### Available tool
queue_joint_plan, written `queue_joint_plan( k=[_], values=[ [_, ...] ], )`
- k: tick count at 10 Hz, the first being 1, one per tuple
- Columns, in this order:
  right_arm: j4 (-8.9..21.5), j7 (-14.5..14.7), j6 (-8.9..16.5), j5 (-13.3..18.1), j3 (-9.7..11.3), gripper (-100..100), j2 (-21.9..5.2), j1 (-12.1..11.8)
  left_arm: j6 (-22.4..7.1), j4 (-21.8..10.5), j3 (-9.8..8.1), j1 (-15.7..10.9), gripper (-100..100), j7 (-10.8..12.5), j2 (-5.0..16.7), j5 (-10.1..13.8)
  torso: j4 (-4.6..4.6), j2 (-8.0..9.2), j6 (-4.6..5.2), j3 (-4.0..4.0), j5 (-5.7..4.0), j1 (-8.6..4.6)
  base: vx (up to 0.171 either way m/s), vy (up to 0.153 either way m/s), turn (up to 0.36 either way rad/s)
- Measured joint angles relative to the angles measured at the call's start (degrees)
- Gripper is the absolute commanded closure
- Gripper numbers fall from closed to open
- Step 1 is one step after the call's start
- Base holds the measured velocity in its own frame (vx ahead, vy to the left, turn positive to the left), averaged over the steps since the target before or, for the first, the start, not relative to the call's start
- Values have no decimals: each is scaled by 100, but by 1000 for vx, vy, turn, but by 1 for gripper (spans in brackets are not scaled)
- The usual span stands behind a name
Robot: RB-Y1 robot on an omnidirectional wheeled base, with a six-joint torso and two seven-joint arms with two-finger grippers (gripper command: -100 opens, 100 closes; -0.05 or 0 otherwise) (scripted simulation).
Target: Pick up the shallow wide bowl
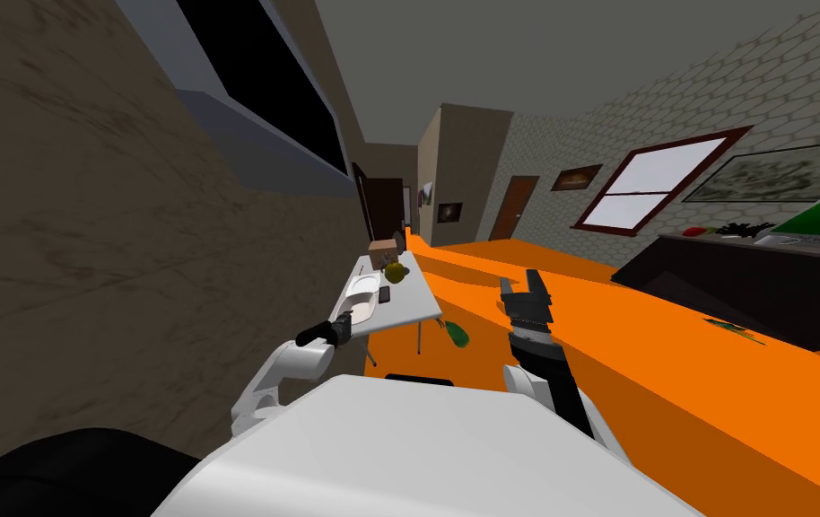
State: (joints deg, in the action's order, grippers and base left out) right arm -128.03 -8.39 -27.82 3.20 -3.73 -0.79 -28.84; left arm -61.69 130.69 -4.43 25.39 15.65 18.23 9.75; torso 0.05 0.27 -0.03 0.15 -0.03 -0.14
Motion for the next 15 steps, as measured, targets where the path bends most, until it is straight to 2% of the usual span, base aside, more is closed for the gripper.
queue_joint_plan(
  k=[2, 5, 7, 8, 10, 11, 15],
  values=[
    [0, 0, 0, 0, 0, 0, 0, 1, 88, -367, -208, -247, -100, -51, 113, 177, 0, 1, 3, 1, -1, -3, -80, -42, -126],
    [0, 0, 0, 0, 0, 0, 0, 0, 110, -830, -408, -608, -100, -94, 185, 287, -1, -7, 1, -4, 0, 0, -60, -36, -66],
    [0, 0, 0, 0, 1, 0, 0, 1, 163, -1236, -608, -924, -100, -144, 276, 430, 2, -9, 11, -4, 2, 5, -86, -39, -88],
    [0, 0, 0, 0, 0, 0, 0, 0, 151, -1354, -645, -1017, -100, -147, 281, 432, 0, -21, 8, -10, 3, 12, -51, -26, -70],
    [0, 0, 0, 0, 0, 0, 0, 0, 213, -1776, -817, -1303, -100, -190, 366, 555, -3, -28, 9, -15, 4, 11, -49, -32, -60],
    [0, 0, 0, 0, 0, 0, 0, -1, 230, -1802, -829, -1316, 100, -199, 370, 563, -4, -36, 7, -19, 5, 17, 0, 0, 0],
    [0, 0, 0, 0, -1, 0, -1, -1, 225, -1803, -826, -1312, 100, -198, 369, 562, -5, -48, 7, -25, 5, 23, 0, 0, 0]
  ],
)
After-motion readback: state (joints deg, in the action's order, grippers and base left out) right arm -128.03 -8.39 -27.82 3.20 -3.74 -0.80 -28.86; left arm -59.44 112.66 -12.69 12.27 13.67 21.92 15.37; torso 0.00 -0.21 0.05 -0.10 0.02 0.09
